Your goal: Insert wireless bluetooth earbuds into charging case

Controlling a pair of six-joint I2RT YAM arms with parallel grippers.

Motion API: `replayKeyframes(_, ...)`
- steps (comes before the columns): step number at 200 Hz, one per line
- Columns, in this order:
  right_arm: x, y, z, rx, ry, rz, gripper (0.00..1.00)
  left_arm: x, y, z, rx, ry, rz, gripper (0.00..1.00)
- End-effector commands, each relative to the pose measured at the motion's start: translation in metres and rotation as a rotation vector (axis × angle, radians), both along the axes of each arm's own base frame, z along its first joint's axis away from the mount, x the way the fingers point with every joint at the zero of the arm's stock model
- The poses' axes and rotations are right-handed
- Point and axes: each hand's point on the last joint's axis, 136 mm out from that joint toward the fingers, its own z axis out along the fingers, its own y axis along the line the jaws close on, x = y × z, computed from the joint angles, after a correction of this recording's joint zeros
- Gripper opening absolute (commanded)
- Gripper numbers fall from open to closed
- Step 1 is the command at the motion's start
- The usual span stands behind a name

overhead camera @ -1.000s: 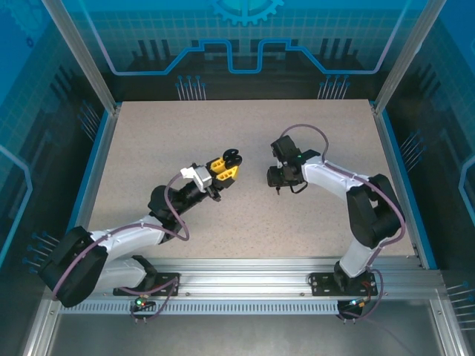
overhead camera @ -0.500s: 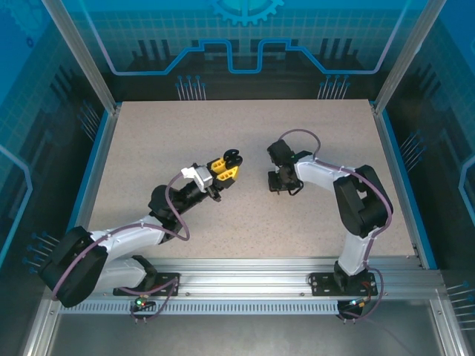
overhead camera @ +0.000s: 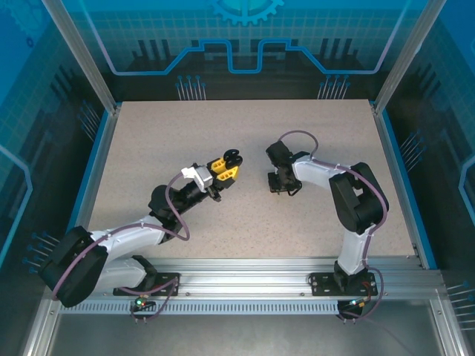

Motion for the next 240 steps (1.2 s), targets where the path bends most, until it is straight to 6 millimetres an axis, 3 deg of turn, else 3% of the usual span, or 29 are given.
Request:
replayKeyframes(1, 0.005, 0.004, -0.004, 0.000, -0.002, -0.011, 0.32, -0.004, 0.000, 0.000, 0.001, -0.026, 0.000, 0.00)
replayKeyframes(80, 0.005, 0.009, -0.011, 0.001, 0.008, -0.011, 0.26, -0.003, -0.001, -0.001, 0.005, -0.025, -0.002, 0.00)
replayKeyframes(141, 0.004, 0.018, 0.003, 0.035, -0.023, -0.004, 0.20, -0.003, -0.001, -0.002, 0.006, -0.020, -0.003, 0.00)
replayKeyframes(195, 0.005, 0.022, 0.045, 0.088, -0.118, -0.001, 0.18, -0.003, -0.001, -0.004, 0.010, -0.020, 0.000, 0.00)
replayKeyframes(240, 0.004, 0.029, 0.100, 0.155, -0.228, 0.020, 0.17, 0.000, -0.001, -0.010, 0.018, -0.009, 0.009, 0.00)
